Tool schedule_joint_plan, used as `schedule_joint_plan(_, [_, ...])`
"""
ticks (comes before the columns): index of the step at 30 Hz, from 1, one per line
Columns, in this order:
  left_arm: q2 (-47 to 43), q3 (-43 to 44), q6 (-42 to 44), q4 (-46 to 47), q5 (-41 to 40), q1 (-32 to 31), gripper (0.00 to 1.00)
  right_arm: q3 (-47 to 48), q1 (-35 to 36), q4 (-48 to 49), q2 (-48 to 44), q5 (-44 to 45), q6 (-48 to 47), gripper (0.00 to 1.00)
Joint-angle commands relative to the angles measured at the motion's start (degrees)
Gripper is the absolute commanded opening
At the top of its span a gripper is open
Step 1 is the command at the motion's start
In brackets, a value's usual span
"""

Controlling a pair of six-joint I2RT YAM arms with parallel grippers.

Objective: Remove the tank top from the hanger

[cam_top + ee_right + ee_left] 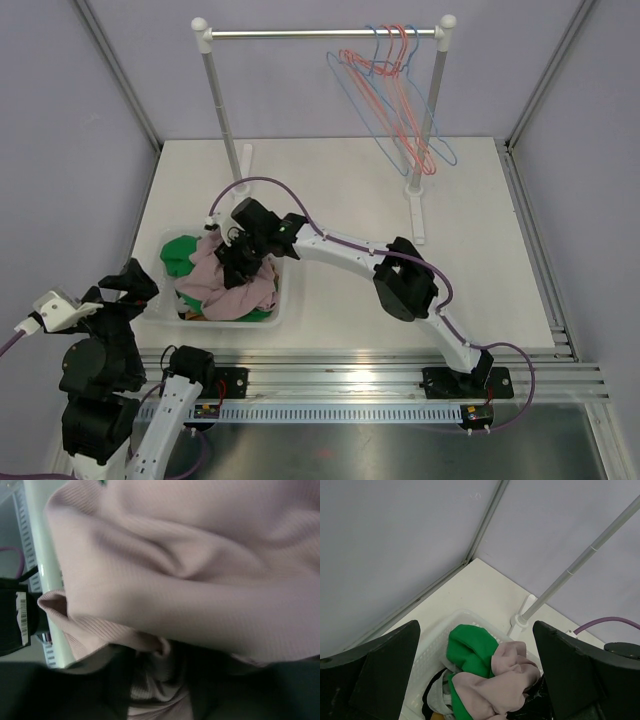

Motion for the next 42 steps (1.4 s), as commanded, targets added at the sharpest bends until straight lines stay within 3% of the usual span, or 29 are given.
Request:
schedule_joint_plan(1, [1.83,3.70,-0.60,-0.70,1.04,0.31,0.99,1.33,0.50,-9.68,-2.45,2.67,-0.89,0.52])
schedule_joint_plan(2, [2.27,4.32,-0.60,-1.49,2.17,0.22,0.99,1.34,0.59,-9.69,-4.64,3.46,-0.72,0.64])
schedule_joint_plan(6, [5.61,7.83,-0.69,-7.47,5.69,0.31,0.99,1.86,0.59,-9.42,-9.84,5.13,-0.89,0.73])
schedule_joint_plan(9, [8.86,12.49,-0.60,-11.76,8.86,0.31,0.99,3.36,0.50,-10.04,-13.18,6.45,-0.80,0.89])
schedule_joint_plan(12, [12.98,18.72,-0.34,-15.99,11.84,0.31,0.99,3.36,0.50,-11.44,-17.48,8.47,-0.63,0.99])
schedule_joint_plan(17, [17.12,24.36,0.89,-21.97,16.76,0.31,0.99,-6.20,0.50,-8.55,-28.00,19.26,3.58,1.00])
schedule_joint_plan(21, [20.46,26.74,2.12,-26.54,20.99,0.31,0.99,-20.69,0.59,-1.88,-41.81,40.84,13.49,1.00])
schedule_joint_plan(23, [20.73,26.39,3.35,-27.33,22.48,0.31,0.99,-27.91,0.59,-1.60,-49.29,46.68,15.36,0.99])
schedule_joint_plan(27, [21.70,25.77,5.02,-28.39,23.98,0.31,0.99,-34.69,0.59,-8.51,-58.96,59.95,17.47,1.00])
schedule_joint_plan(33, [19.33,23.75,5.64,-27.96,24.07,0.22,0.99,-36.62,0.50,-23.36,-70.39,71.30,19.67,1.00])
schedule_joint_plan(42, [14.41,17.96,6.87,-25.32,26.97,-1.18,0.99,-40.76,0.59,-39.81,-87.62,78.42,24.06,0.99])
